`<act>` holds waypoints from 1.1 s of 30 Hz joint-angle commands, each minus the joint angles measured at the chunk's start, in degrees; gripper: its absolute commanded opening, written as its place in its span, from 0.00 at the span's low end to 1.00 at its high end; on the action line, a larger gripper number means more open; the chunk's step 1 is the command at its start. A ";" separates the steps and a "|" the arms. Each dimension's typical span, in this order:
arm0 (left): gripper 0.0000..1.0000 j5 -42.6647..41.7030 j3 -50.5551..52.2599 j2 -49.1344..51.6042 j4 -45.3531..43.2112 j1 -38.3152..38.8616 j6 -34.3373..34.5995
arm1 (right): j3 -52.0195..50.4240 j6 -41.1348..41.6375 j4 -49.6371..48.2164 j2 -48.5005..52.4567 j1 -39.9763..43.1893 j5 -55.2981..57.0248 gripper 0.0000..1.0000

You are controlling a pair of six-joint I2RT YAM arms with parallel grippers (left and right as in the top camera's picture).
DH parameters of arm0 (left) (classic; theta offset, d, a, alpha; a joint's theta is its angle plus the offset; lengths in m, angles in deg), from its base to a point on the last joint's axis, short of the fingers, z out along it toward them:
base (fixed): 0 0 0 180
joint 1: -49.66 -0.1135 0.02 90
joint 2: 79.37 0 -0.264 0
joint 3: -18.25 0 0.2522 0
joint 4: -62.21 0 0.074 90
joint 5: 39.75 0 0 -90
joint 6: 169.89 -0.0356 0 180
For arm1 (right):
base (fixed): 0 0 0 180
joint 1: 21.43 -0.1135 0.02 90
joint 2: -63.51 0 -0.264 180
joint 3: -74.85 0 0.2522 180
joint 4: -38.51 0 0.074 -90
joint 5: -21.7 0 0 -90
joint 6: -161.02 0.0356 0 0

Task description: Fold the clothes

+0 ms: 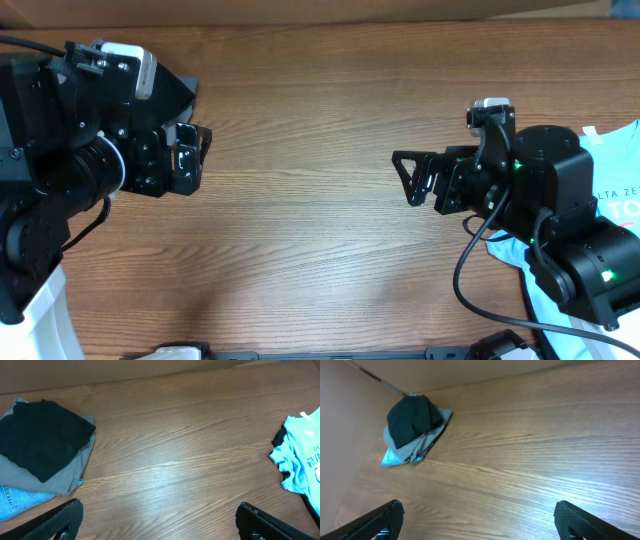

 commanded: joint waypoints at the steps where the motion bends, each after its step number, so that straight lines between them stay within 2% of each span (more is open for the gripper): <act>1: 1.00 0.28 0.11 -0.17 0.09 0.37 0.94 | 0.83 -3.63 -1.11 -1.92 1.16 2.47 1.00; 6: 1.00 0.28 0.11 -0.17 0.09 0.37 0.92 | 0.85 -10.12 -1.75 -7.13 1.66 5.05 1.00; 12: 1.00 0.28 0.11 -0.17 0.09 0.37 0.92 | 0.63 -15.69 -1.70 -11.34 1.95 15.56 1.00; 16: 1.00 0.28 0.11 -0.17 0.09 0.37 0.92 | -2.64 -19.10 -3.67 -13.88 6.36 15.30 1.00; 23: 1.00 0.28 0.11 -0.17 0.09 0.37 0.94 | -21.20 -19.23 -14.78 -22.34 14.60 10.29 1.00; 33: 1.00 0.28 0.11 -0.17 0.09 0.37 0.94 | -50.05 -19.21 -31.87 -39.52 14.99 8.35 1.00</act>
